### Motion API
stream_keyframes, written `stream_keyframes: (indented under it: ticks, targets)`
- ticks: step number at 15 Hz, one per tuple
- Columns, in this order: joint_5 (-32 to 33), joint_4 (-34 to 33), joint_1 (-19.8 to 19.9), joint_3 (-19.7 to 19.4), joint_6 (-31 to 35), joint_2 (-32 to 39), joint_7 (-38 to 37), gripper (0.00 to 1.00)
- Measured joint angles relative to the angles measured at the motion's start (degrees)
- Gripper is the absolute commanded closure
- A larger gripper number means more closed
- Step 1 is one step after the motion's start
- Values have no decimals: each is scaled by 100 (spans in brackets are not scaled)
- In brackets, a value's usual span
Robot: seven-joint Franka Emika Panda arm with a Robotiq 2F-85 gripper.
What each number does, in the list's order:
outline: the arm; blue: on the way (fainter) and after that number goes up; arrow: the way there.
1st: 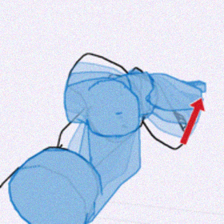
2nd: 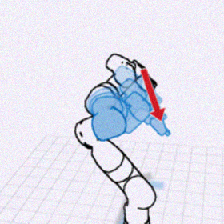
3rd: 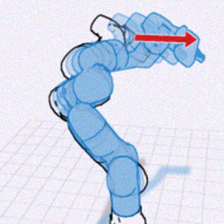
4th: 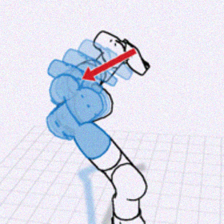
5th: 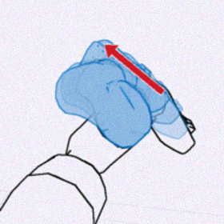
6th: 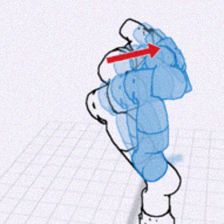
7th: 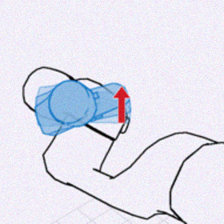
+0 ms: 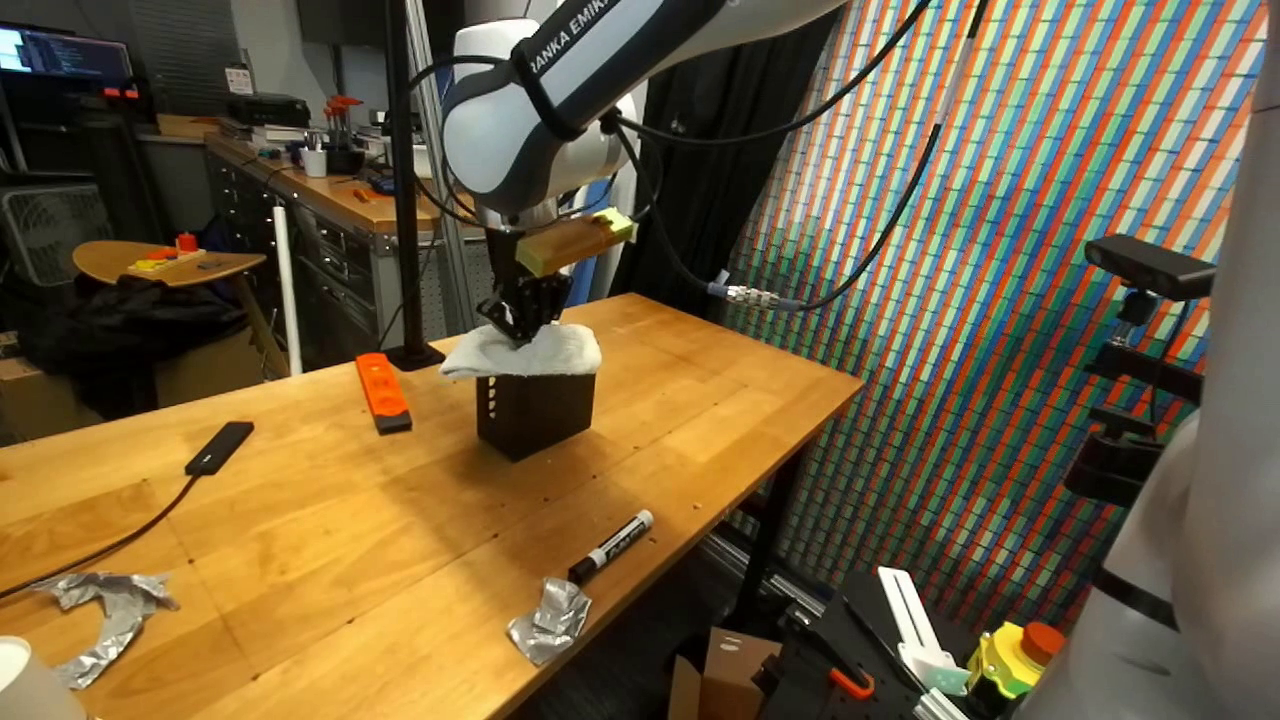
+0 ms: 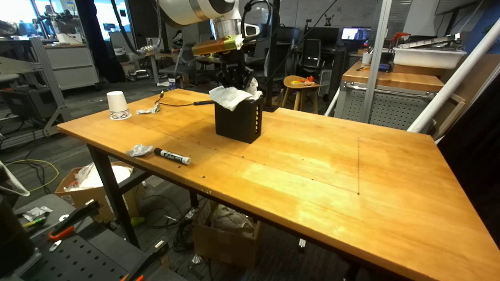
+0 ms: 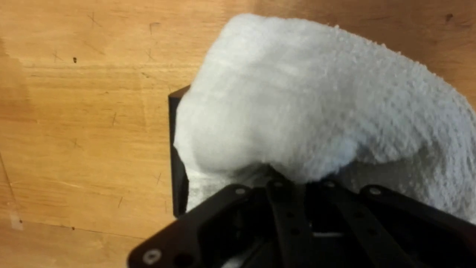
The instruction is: Shove the cloth in the black box
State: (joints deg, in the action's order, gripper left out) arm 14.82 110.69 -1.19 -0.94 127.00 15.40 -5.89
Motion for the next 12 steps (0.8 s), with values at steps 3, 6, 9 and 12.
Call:
stream_keyframes:
  ticks: [3, 6, 9, 12]
  targets:
    - [0, 112, -35, 1, 0, 179, 3, 97]
    - [-18, 112, -37, 14, -61, 176, 10, 97]
    - [-95, 101, -32, 14, -157, 170, 19, 62]
    - [-273, 84, 17, 0, -235, 167, 20, 42]
